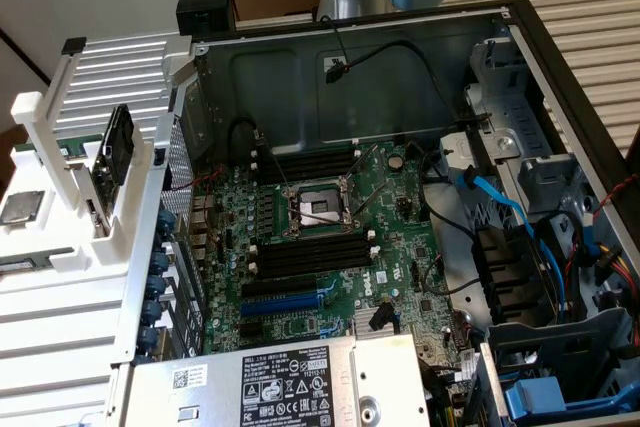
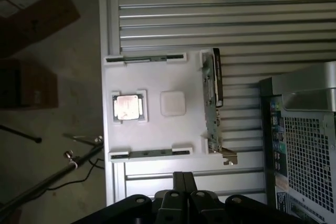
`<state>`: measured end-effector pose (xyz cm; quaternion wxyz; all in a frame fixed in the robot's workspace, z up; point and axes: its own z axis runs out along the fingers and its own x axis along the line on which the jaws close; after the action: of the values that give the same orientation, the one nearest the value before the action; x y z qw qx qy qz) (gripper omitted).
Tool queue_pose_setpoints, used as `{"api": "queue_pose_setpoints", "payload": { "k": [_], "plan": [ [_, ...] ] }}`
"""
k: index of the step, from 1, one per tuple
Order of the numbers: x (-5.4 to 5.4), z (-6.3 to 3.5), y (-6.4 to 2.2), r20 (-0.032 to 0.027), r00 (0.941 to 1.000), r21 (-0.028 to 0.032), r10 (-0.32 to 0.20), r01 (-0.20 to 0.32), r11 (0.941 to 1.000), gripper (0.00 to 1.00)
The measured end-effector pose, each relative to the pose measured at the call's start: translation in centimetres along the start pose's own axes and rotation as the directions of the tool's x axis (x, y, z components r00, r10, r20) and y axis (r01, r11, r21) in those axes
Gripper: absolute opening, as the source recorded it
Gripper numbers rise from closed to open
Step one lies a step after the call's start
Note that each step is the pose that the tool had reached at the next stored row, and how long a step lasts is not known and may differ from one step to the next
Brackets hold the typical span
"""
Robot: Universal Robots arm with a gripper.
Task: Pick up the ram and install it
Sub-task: 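Reach for the ram, then pick up the ram and move it above insertion slot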
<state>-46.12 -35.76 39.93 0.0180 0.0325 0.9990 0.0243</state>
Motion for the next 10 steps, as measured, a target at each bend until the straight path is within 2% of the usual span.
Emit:
{"api": "queue_pose_setpoints", "payload": {
  "k": [2, 10],
  "plan": [
    [0.29, 0.00, 0.16, 0.0000, 1.0000, -0.0001, -0.001, 0.001, 1.0000, 0.10],
    [0.33, 0.00, 0.16, 0.0000, 1.0000, -0.0001, -0.001, 0.001, 1.0000, 0.10]
  ]
}}
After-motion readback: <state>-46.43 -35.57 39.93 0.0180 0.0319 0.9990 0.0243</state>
